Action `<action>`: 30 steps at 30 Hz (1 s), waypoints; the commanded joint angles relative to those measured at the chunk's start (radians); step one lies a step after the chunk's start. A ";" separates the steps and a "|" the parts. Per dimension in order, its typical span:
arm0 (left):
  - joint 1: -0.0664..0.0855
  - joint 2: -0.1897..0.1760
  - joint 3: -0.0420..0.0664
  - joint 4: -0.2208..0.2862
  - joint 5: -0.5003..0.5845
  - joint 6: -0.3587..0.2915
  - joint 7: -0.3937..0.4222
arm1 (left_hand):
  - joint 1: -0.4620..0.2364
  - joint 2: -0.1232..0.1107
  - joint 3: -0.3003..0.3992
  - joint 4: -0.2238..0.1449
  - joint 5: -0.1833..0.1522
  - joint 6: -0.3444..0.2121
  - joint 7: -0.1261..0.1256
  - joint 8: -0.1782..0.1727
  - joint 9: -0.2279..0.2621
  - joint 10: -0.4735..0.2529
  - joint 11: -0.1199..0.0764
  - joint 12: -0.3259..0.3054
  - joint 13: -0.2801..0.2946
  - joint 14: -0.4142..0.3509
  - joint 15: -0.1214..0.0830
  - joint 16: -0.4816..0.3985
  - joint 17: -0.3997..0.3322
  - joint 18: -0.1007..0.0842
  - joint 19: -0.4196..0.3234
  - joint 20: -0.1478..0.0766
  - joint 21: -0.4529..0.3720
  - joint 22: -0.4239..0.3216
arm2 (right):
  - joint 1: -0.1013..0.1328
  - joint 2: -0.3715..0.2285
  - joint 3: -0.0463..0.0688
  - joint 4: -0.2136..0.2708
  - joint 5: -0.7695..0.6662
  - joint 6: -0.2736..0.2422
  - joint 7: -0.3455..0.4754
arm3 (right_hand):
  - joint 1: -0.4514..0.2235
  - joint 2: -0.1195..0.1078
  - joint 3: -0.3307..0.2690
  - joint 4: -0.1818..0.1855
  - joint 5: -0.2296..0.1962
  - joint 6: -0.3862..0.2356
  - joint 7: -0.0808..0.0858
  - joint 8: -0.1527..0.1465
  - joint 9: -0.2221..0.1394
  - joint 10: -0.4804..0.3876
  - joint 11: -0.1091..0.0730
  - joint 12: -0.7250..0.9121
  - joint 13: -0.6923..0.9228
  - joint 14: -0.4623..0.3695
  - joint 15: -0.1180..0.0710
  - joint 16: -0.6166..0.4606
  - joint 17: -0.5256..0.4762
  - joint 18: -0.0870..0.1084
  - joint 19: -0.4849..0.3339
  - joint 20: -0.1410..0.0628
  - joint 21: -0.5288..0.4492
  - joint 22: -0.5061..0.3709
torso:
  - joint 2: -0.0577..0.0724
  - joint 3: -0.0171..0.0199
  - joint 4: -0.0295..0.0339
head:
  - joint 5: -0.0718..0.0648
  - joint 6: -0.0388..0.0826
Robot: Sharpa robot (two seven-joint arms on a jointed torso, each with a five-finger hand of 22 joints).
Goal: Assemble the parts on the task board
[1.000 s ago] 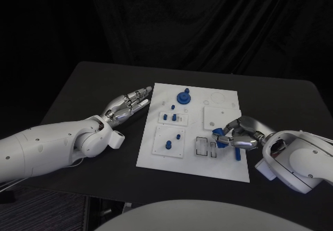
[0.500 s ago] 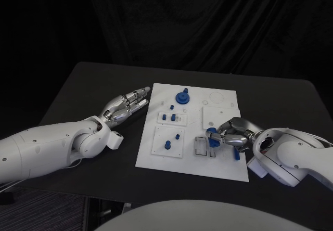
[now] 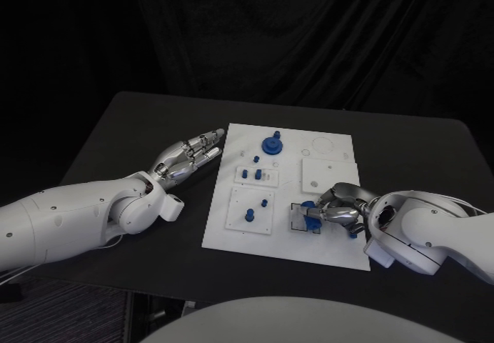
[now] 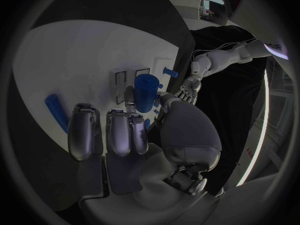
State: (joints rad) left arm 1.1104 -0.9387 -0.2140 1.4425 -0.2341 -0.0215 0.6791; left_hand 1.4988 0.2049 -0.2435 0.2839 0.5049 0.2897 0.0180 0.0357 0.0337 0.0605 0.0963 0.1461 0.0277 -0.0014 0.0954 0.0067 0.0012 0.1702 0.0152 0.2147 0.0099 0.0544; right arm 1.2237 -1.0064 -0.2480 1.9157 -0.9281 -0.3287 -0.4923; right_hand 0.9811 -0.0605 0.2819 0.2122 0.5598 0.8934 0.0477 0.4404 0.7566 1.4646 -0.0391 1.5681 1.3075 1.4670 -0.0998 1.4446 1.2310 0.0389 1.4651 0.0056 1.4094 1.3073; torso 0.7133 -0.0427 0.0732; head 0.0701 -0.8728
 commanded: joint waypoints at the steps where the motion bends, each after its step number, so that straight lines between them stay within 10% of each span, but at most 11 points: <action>1: -0.001 0.004 0.001 0.000 -0.001 0.017 0.050 | 0.011 0.002 0.003 -0.003 0.004 0.000 -0.009 0.000 0.001 0.000 0.008 0.005 0.000 0.001 0.009 -0.007 -0.001 0.010 0.001 0.009 0.004 0.001 | -0.005 0.005 0.000 -0.004 -0.001 0.060 -0.026 | -0.008 0.008 0.014 -0.023 -0.016 -0.011 -0.001 -0.005 -0.001 0.106 0.010 0.003 0.263 0.048 0.006 -0.005 -0.003 0.004 0.040 0.009 -0.004 0.205 | 0.000 0.0003 -0.0023 | 0.003 0.000; 9: -0.001 0.005 0.001 -0.002 -0.001 0.018 0.050 | 0.011 0.001 0.003 -0.004 0.004 -0.001 -0.009 0.000 0.001 0.000 0.009 0.005 0.000 0.001 0.010 -0.007 -0.001 0.010 0.001 0.009 0.004 0.001 | -0.012 0.018 0.000 -0.014 -0.001 0.046 -0.013 | -0.044 0.032 -0.024 0.018 -0.183 -0.024 0.005 -0.007 -0.001 0.106 0.016 0.003 0.263 0.049 0.012 -0.005 -0.005 0.005 0.040 0.016 -0.007 0.205 | 0.000 0.0005 -0.0008 | 0.003 0.000; 30: -0.002 0.007 0.001 -0.004 -0.001 0.021 0.046 | 0.012 0.001 0.003 -0.004 0.005 0.001 -0.009 0.000 0.002 0.000 0.011 0.006 0.000 0.001 0.011 -0.007 -0.001 0.010 0.001 0.010 0.004 0.001 | -0.014 0.024 0.000 -0.019 -0.030 0.020 0.007 | -0.099 0.064 -0.098 0.077 -0.294 -0.054 0.009 0.005 -0.007 0.106 0.020 0.003 0.263 0.047 0.016 -0.007 -0.015 0.007 0.038 0.019 -0.016 0.202 | 0.000 0.0002 -0.0004 | 0.005 0.000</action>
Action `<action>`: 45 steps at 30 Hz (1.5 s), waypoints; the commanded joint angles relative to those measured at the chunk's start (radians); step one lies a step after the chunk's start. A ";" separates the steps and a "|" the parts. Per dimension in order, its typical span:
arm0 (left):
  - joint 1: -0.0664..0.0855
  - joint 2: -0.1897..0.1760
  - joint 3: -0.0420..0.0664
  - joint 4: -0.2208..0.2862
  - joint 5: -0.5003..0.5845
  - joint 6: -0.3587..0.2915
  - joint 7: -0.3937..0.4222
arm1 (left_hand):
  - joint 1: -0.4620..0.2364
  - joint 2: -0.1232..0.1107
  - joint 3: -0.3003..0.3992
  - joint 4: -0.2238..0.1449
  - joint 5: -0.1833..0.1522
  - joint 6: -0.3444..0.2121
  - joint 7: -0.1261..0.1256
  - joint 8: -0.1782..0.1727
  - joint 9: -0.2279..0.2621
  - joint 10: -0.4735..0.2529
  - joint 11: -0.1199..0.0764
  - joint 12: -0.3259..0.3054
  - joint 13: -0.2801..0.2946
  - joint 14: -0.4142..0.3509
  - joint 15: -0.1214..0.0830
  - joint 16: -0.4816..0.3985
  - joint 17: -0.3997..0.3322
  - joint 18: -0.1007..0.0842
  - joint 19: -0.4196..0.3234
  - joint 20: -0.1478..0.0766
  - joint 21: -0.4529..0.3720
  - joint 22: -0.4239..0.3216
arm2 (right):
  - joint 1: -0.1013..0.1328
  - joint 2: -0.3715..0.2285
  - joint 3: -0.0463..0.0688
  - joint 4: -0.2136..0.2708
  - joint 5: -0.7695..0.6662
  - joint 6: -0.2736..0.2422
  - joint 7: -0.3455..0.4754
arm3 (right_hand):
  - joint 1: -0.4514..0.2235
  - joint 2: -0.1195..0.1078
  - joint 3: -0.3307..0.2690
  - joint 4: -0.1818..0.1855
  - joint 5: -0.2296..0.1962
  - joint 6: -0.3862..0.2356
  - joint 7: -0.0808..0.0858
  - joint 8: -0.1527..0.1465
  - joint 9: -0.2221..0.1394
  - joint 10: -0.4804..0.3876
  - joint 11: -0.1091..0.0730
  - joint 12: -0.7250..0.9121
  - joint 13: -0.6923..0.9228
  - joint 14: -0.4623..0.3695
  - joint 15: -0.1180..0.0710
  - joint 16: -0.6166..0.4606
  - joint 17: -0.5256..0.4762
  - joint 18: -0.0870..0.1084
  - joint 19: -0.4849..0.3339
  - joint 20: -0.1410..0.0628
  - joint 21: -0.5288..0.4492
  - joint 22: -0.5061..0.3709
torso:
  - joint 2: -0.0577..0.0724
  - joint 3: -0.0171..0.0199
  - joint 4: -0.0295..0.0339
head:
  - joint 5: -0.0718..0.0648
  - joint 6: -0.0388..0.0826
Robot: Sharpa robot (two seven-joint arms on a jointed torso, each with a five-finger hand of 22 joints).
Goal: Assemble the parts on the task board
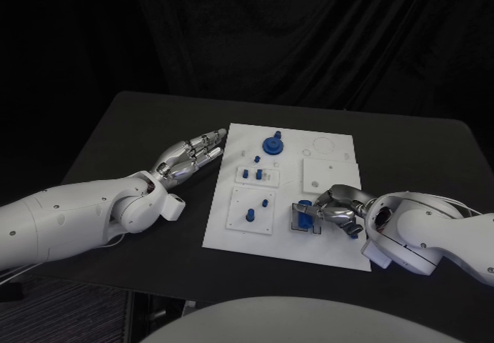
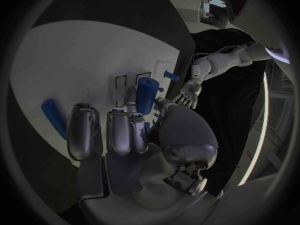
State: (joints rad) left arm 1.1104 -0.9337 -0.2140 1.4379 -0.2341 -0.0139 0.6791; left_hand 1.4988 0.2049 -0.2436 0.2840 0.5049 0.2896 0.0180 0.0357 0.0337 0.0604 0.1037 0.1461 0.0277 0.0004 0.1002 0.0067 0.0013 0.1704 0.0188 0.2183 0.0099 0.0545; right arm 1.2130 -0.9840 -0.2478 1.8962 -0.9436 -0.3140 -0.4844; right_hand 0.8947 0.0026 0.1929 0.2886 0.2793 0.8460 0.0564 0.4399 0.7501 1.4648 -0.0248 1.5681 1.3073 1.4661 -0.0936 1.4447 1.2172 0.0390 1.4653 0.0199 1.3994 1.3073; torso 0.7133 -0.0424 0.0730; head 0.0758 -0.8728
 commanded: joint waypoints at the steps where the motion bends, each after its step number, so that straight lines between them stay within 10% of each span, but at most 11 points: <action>1: -0.002 0.002 0.001 0.001 -0.001 0.013 0.046 | 0.012 0.001 0.003 -0.004 0.005 0.001 -0.009 0.000 0.002 0.000 0.004 0.006 0.000 0.000 0.006 -0.007 -0.001 0.010 -0.003 0.007 0.004 0.001 | -0.003 0.002 0.000 0.000 -0.015 0.007 -0.001 | -0.013 0.000 -0.013 0.000 -0.018 -0.007 0.001 0.006 -0.001 0.106 0.006 0.003 0.263 0.048 0.009 -0.007 -0.002 0.007 0.038 0.005 -0.006 0.202 | 0.000 -0.0002 0.0000 | -0.001 0.000; 16: -0.002 0.004 0.001 -0.001 -0.001 0.017 0.043 | 0.016 0.001 0.005 -0.007 0.008 0.004 0.000 0.001 0.002 0.000 0.002 0.005 -0.001 0.000 0.008 -0.007 -0.001 0.010 -0.003 0.008 0.003 0.000 | -0.003 -0.002 0.000 0.004 -0.039 0.000 0.018 | -0.033 0.011 -0.086 0.003 -0.143 -0.004 -0.004 0.035 -0.002 0.106 0.003 0.003 0.263 0.048 0.007 -0.006 -0.004 0.007 0.039 0.003 -0.008 0.203 | 0.000 -0.0001 -0.0002 | -0.001 0.000; 25: -0.002 0.003 0.001 -0.003 -0.001 0.019 0.045 | 0.018 0.001 0.006 -0.008 0.008 0.005 0.005 0.001 0.002 0.000 0.000 0.005 -0.001 0.000 0.008 -0.007 -0.001 0.010 -0.003 0.008 0.003 0.000 | -0.003 -0.038 0.000 0.038 -0.123 -0.123 0.146 | 0.101 -0.006 -0.116 -0.064 -0.066 -0.030 -0.010 0.104 0.034 0.106 -0.003 0.003 0.263 0.050 0.001 0.002 0.010 0.004 0.043 -0.002 0.001 0.206 | 0.000 0.0001 0.0000 | 0.004 0.000; 35: -0.004 0.003 0.001 -0.005 -0.001 0.021 0.044 | 0.019 0.001 0.006 -0.009 0.009 0.004 0.006 0.001 0.002 -0.001 0.000 0.004 -0.001 0.000 0.008 -0.007 -0.001 0.010 -0.003 0.008 0.003 0.000 | -0.003 -0.073 0.000 0.071 -0.249 -0.174 0.219 | 0.199 -0.003 -0.159 -0.100 -0.075 -0.082 -0.016 0.236 0.117 0.106 -0.008 0.003 0.263 0.052 -0.001 0.009 0.021 0.004 0.043 -0.004 0.002 0.206 | 0.000 0.0002 0.0000 | 0.003 0.000; 45: -0.005 0.004 0.001 -0.005 -0.001 0.022 0.043 | 0.020 0.001 0.007 -0.010 0.010 0.004 0.007 0.001 0.002 -0.001 0.000 0.004 -0.001 0.000 0.008 -0.007 -0.001 0.010 -0.003 0.008 0.004 0.000 | -0.010 -0.083 -0.001 0.067 -0.316 -0.023 0.164 | 0.268 0.001 -0.223 -0.123 -0.118 -0.134 -0.048 0.469 0.297 0.106 -0.034 0.003 0.263 0.052 -0.023 0.014 0.030 0.003 0.046 -0.023 0.007 0.208 | 0.000 -0.0003 0.0003 | 0.000 0.000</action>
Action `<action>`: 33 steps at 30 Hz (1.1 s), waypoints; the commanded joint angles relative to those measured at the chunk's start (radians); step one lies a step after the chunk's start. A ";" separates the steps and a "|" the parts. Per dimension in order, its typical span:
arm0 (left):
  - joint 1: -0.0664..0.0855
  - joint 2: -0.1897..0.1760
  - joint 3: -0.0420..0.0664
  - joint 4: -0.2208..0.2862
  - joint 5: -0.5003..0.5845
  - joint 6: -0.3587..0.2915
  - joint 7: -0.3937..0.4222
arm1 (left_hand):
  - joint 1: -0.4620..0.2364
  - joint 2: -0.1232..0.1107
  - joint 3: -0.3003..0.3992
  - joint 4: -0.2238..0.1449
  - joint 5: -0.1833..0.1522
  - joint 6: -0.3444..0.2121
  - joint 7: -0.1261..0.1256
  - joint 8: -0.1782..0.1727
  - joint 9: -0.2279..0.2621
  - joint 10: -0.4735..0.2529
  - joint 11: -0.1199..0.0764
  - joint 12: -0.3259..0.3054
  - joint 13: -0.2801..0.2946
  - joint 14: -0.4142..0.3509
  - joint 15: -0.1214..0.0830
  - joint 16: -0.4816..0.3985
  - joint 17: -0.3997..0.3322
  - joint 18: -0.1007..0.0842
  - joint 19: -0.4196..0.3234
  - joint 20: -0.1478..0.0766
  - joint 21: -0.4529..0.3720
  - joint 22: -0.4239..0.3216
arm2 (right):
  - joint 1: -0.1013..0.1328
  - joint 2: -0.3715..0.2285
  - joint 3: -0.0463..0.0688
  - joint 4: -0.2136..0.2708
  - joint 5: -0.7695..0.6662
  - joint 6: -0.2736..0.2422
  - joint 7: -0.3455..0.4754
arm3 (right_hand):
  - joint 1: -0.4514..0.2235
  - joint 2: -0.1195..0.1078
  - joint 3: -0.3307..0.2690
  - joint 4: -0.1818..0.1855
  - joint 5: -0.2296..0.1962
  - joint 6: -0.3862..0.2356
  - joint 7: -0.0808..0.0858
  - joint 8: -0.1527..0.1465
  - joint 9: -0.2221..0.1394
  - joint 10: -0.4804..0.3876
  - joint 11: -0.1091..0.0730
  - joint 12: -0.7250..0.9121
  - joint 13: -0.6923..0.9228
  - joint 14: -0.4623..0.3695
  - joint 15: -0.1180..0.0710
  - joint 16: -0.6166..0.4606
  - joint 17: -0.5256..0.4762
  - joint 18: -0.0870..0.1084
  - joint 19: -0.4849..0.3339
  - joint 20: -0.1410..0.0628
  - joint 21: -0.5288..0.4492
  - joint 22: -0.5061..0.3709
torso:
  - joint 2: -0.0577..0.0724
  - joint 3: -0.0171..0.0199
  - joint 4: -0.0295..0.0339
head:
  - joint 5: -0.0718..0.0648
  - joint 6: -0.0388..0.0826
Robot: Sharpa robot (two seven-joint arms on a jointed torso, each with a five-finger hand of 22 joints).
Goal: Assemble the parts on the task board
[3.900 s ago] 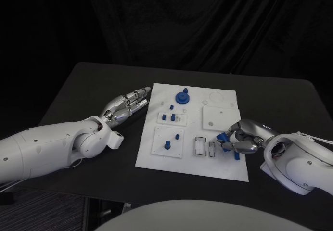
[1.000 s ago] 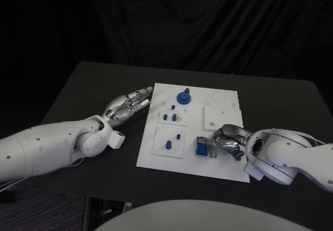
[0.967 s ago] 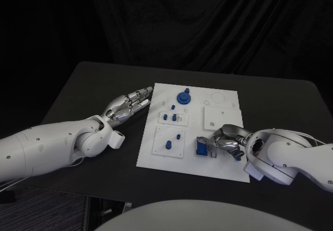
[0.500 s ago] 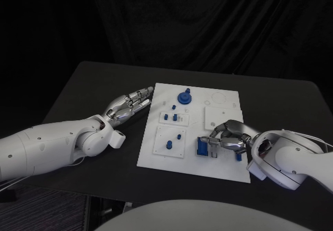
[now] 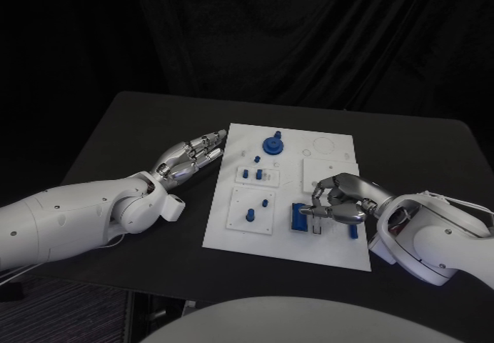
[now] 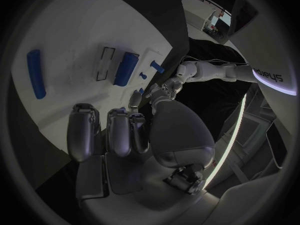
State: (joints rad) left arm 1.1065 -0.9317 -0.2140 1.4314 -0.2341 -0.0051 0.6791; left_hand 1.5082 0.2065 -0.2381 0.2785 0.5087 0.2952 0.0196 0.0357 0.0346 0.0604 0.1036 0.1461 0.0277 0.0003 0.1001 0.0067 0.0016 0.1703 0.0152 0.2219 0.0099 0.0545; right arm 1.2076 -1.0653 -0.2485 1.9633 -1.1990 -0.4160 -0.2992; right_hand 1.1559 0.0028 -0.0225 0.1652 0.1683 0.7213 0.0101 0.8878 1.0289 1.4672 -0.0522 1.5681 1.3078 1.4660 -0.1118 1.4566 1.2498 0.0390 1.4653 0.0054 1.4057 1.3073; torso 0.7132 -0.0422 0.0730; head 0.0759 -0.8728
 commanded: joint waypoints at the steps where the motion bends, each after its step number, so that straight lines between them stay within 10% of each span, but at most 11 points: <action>1: -0.002 0.002 0.001 0.001 -0.001 0.013 0.043 | 0.010 0.000 0.001 -0.004 0.007 -0.002 0.006 0.001 0.001 -0.001 0.000 0.004 -0.001 0.000 0.008 -0.007 -0.002 0.010 0.001 0.005 0.004 0.000 | -0.007 -0.002 0.000 -0.001 -0.068 0.092 -0.027 | 0.008 0.001 -0.013 0.002 -0.013 -0.014 -0.004 0.034 0.029 0.104 -0.009 0.003 0.263 0.053 -0.007 0.002 -0.002 0.003 0.046 -0.010 0.001 0.208 | 0.000 -0.0003 0.0001 | 0.000 0.000; 8: -0.002 0.000 0.001 0.002 -0.001 0.013 0.043 | 0.011 0.000 0.002 -0.005 0.007 -0.001 0.007 0.001 0.001 -0.001 -0.001 0.005 -0.001 0.000 0.008 -0.007 -0.002 0.010 0.001 0.005 0.004 0.000 | -0.018 0.000 0.000 -0.004 -0.088 0.146 -0.053 | 0.010 -0.001 -0.043 0.014 -0.060 -0.012 -0.014 0.106 0.086 0.104 -0.019 0.003 0.263 0.052 -0.014 0.001 -0.004 0.003 0.045 -0.018 0.000 0.208 | 0.000 -0.0005 0.0001 | 0.004 0.000; 33: -0.004 0.002 0.001 0.000 -0.001 0.015 0.044 | 0.012 0.000 0.002 -0.006 0.008 -0.002 0.007 0.000 0.001 -0.001 0.000 0.005 -0.001 0.000 0.009 -0.007 -0.002 0.010 0.001 0.005 0.003 0.000 | -0.030 0.029 0.000 -0.050 -0.143 0.142 -0.077 | 0.051 0.007 -0.046 0.006 -0.076 0.006 -0.021 0.147 0.118 0.104 -0.024 0.003 0.263 0.052 -0.019 0.000 -0.005 0.003 0.046 -0.023 0.000 0.208 | 0.000 -0.0002 0.0005 | 0.002 0.000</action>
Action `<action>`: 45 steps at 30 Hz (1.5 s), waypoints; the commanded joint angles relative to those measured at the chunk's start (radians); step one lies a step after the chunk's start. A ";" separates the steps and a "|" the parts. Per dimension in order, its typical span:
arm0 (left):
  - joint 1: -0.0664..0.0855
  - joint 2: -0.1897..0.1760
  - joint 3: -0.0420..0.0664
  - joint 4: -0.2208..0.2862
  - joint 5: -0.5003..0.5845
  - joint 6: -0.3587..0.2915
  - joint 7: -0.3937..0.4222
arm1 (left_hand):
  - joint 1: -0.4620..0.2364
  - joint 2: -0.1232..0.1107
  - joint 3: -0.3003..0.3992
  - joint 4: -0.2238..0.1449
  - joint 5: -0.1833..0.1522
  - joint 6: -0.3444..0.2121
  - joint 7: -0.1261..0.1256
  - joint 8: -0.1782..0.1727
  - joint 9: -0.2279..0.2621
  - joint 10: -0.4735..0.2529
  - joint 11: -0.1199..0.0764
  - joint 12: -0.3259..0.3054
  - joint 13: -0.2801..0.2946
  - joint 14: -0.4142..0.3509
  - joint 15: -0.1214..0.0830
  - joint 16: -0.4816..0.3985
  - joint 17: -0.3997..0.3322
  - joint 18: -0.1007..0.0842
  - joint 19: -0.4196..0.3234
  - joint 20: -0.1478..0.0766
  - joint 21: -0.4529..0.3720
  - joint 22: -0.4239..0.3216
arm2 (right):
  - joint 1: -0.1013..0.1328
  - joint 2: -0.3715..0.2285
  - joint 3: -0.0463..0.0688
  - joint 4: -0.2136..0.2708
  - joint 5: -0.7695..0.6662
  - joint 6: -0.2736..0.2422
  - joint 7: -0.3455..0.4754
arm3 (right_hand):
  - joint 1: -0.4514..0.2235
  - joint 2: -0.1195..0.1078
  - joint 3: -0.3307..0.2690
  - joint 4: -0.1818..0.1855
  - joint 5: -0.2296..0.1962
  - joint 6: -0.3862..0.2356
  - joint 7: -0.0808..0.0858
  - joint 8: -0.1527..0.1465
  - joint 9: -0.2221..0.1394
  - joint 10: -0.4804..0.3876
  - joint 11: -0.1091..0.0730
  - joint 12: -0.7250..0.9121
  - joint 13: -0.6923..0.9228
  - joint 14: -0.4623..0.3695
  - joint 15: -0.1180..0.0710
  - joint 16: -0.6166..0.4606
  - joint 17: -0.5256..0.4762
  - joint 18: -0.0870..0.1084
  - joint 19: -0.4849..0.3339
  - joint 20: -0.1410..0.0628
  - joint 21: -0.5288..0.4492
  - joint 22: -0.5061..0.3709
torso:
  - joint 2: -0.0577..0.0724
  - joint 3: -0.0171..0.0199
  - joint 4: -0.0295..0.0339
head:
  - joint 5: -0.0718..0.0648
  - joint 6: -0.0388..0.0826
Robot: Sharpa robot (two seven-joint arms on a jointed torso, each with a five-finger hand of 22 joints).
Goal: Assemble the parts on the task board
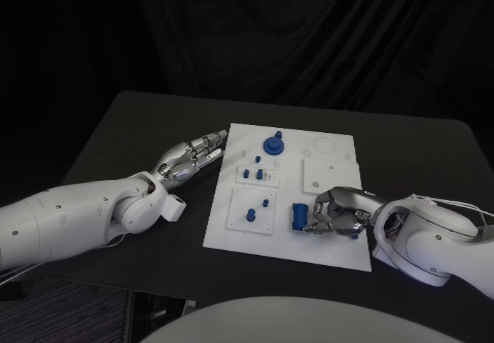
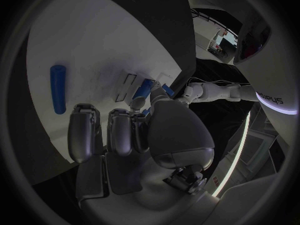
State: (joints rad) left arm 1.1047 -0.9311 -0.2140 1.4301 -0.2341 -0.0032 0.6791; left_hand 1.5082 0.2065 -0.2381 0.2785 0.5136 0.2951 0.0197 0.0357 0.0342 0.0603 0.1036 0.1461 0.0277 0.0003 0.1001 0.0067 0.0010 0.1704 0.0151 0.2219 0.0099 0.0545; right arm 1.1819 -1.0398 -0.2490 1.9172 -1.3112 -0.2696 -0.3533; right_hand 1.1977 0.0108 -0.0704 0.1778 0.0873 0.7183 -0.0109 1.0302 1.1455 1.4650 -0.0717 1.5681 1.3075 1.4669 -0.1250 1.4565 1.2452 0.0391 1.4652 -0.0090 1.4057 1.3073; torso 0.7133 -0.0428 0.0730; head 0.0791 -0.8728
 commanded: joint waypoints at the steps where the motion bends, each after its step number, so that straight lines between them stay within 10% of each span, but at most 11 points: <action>1: -0.002 0.002 0.001 0.002 -0.001 0.014 0.044 | 0.012 0.000 0.002 -0.006 0.003 -0.002 0.007 0.000 0.001 -0.001 0.000 0.005 -0.001 0.000 0.009 -0.007 -0.001 0.010 0.001 0.005 0.004 0.000 | -0.004 0.005 0.000 -0.006 -0.033 -0.006 -0.023 | 0.010 0.000 0.002 -0.006 0.005 0.010 0.000 0.005 0.002 0.106 -0.005 0.003 0.263 0.051 -0.006 0.000 0.000 0.003 0.046 -0.008 0.001 0.208 | 0.000 0.0005 0.0004 | 0.000 0.000; 28: -0.002 0.001 0.001 0.003 -0.001 0.015 0.041 | 0.014 0.001 0.004 -0.007 0.004 -0.002 0.007 0.000 0.001 -0.001 0.002 0.005 -0.001 0.000 0.009 -0.007 -0.001 0.010 0.001 0.005 0.004 0.000 | -0.013 0.028 0.000 -0.026 -0.042 0.002 -0.032 | 0.038 0.018 0.005 -0.016 0.010 -0.006 -0.001 -0.003 -0.006 0.106 -0.006 0.003 0.263 0.051 -0.008 -0.001 -0.003 0.003 0.046 -0.010 -0.001 0.208 | 0.000 0.0003 0.0001 | 0.000 0.000; 37: -0.003 0.000 0.001 0.002 -0.001 0.016 0.041 | 0.015 0.001 0.004 -0.008 0.005 -0.001 0.007 0.001 0.001 -0.001 0.002 0.005 -0.001 0.000 0.009 -0.007 -0.001 0.010 0.001 0.005 0.004 0.000 | -0.013 -0.016 0.001 0.013 -0.042 -0.079 0.030 | -0.059 -0.019 -0.052 0.072 -0.037 -0.031 -0.001 -0.037 -0.035 0.106 -0.007 0.003 0.263 0.053 -0.008 0.003 0.006 0.002 0.047 -0.011 0.003 0.210 | 0.000 0.0003 0.0001 | 0.004 0.000; 39: -0.003 -0.001 0.001 0.002 -0.001 0.014 0.041 | 0.015 0.002 0.004 -0.008 0.005 0.000 0.008 0.001 0.002 -0.001 0.002 0.005 0.000 0.000 0.009 -0.007 -0.001 0.010 0.001 0.005 0.004 0.000 | -0.010 -0.036 0.002 0.030 -0.042 -0.099 0.043 | -0.078 -0.069 -0.039 0.113 -0.039 -0.027 -0.001 -0.063 -0.058 0.106 -0.007 0.003 0.263 0.055 -0.009 0.008 0.019 0.000 0.049 -0.012 0.008 0.211 | -0.001 0.0005 0.0001 | 0.003 0.000; 45: -0.003 -0.004 0.001 0.004 -0.001 0.010 0.042 | 0.015 0.002 0.004 -0.008 0.005 0.000 0.008 0.001 0.002 -0.001 0.002 0.005 0.000 0.000 0.009 -0.007 -0.001 0.010 0.001 0.005 0.004 0.000 | 0.023 -0.105 0.002 0.077 -0.042 -0.134 0.046 | -0.132 -0.098 0.001 0.115 -0.039 -0.022 0.009 -0.143 -0.126 0.106 0.000 0.003 0.263 0.054 -0.004 0.010 0.023 0.000 0.049 -0.011 0.010 0.211 | -0.001 0.0005 0.0003 | 0.002 0.000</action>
State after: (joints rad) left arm 1.1034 -0.9346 -0.2140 1.4315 -0.2341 0.0005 0.6791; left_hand 1.5123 0.2105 -0.2353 0.2757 0.5136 0.2950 0.0197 0.0357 0.0349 0.0604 0.1036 0.1461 0.0277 0.0003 0.1001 0.0067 0.0009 0.1703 0.0151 0.2218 0.0099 0.0545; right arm 1.1976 -1.1355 -0.2482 1.9839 -1.3455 -0.3394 -0.3264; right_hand 1.0749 -0.0884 -0.0751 0.2933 0.0534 0.6949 -0.0090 0.8983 1.0291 1.4649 -0.0716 1.5681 1.3081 1.4669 -0.1250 1.4640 1.2673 0.0391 1.4653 -0.0161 1.4106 1.3073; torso 0.7129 -0.0423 0.0731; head 0.0818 -0.8728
